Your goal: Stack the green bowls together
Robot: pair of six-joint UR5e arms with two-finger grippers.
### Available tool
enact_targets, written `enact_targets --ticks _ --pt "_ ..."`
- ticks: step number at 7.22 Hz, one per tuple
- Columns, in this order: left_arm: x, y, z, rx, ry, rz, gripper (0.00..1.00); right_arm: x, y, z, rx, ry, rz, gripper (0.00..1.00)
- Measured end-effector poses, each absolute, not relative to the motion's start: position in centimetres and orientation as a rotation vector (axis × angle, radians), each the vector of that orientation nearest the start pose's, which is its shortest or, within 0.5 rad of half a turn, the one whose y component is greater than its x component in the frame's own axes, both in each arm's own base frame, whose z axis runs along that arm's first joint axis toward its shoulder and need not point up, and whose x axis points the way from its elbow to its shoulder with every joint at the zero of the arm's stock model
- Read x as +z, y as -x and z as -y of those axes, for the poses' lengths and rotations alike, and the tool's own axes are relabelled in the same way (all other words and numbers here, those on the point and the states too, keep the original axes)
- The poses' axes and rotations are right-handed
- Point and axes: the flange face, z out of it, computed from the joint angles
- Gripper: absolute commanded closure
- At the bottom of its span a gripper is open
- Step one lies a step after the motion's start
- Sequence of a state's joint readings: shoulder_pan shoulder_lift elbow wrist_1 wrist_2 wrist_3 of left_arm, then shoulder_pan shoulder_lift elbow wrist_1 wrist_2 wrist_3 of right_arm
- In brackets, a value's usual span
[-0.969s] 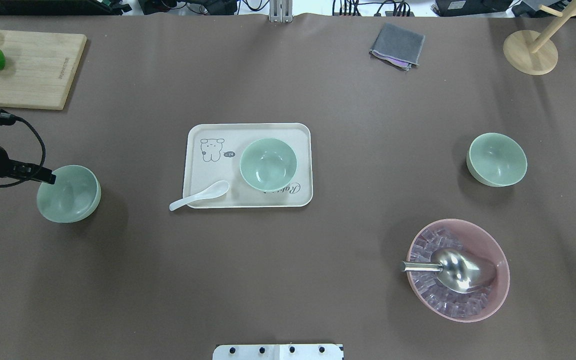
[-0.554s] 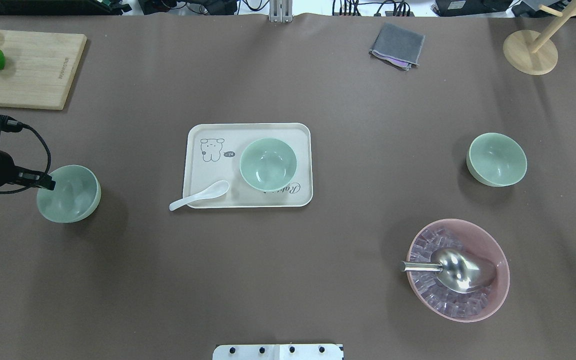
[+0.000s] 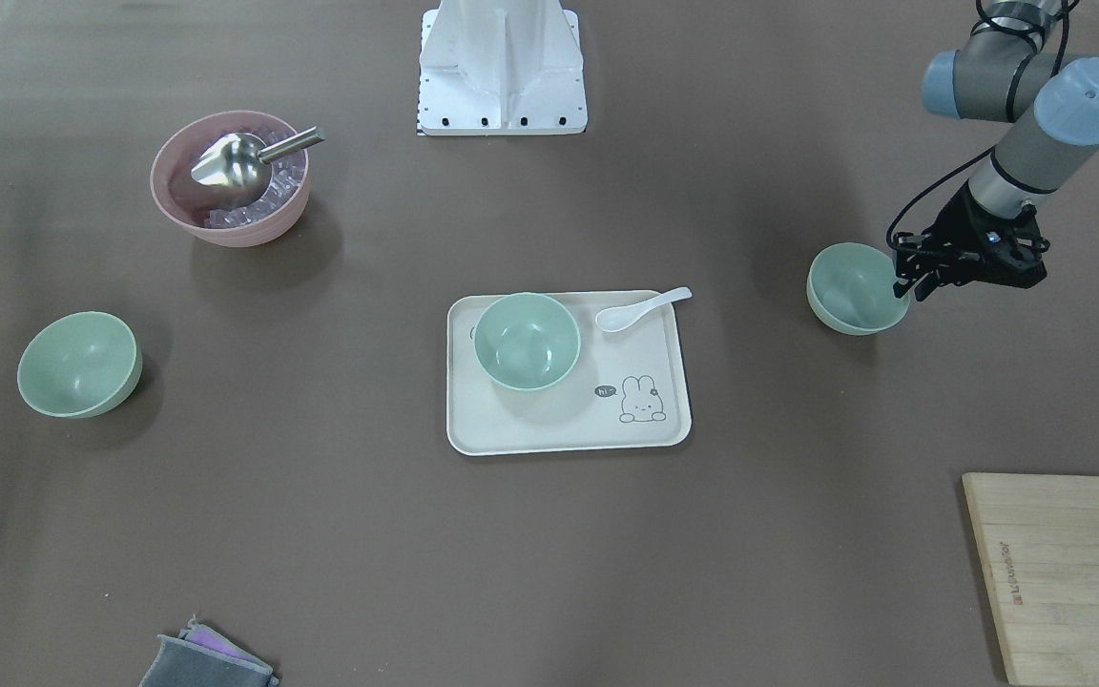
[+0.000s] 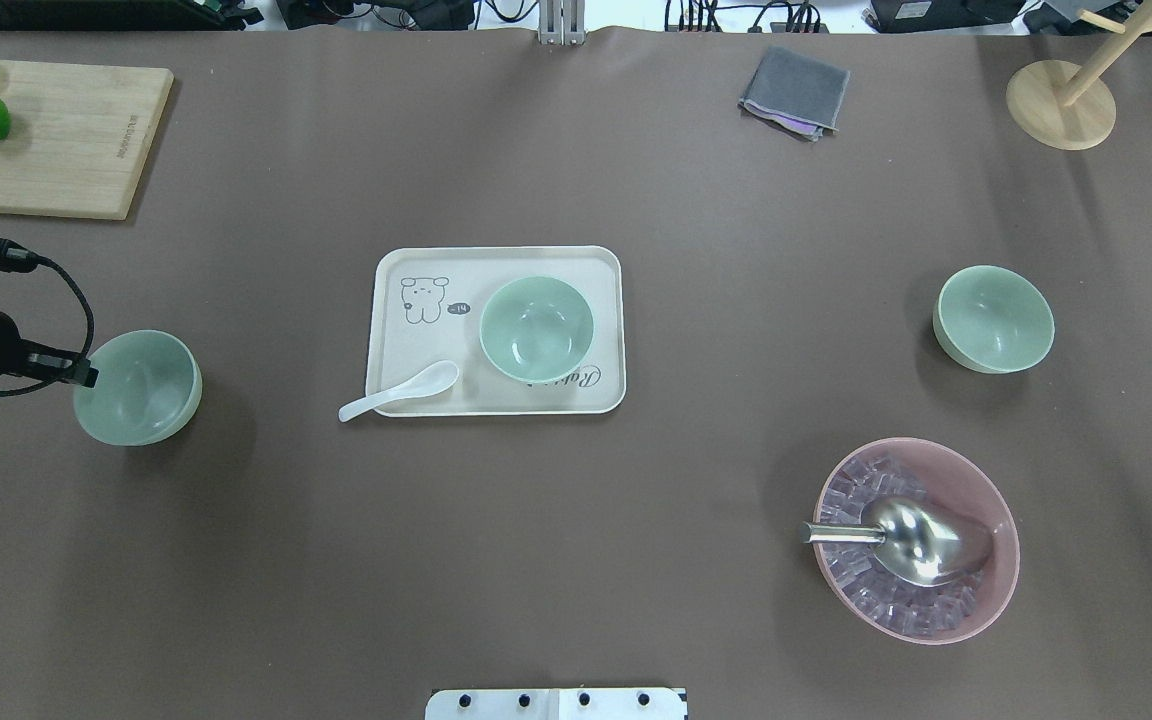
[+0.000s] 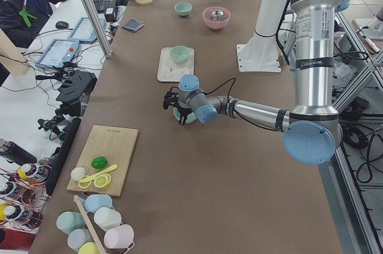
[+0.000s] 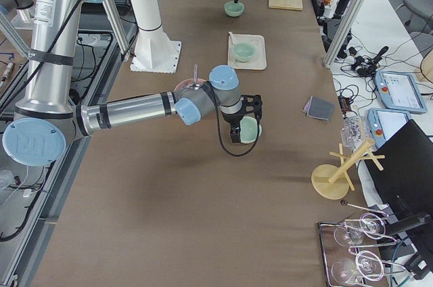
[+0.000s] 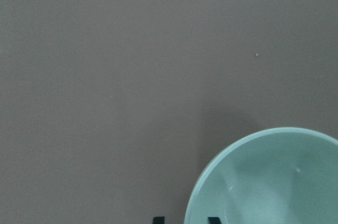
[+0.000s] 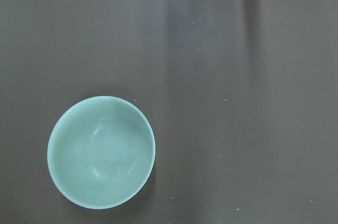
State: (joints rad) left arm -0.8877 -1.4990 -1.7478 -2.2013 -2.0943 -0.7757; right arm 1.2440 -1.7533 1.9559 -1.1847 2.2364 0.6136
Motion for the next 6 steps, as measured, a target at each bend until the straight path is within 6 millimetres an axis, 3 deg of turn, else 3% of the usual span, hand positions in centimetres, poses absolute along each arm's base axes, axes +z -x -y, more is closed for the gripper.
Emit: enact_targets --ticks 6 --pt "54.17 -24.82 43.22 0.112 -0.201 -0.852 0.77 51.13 7.13 43.35 0.073 -0.212 0.832 0.0"
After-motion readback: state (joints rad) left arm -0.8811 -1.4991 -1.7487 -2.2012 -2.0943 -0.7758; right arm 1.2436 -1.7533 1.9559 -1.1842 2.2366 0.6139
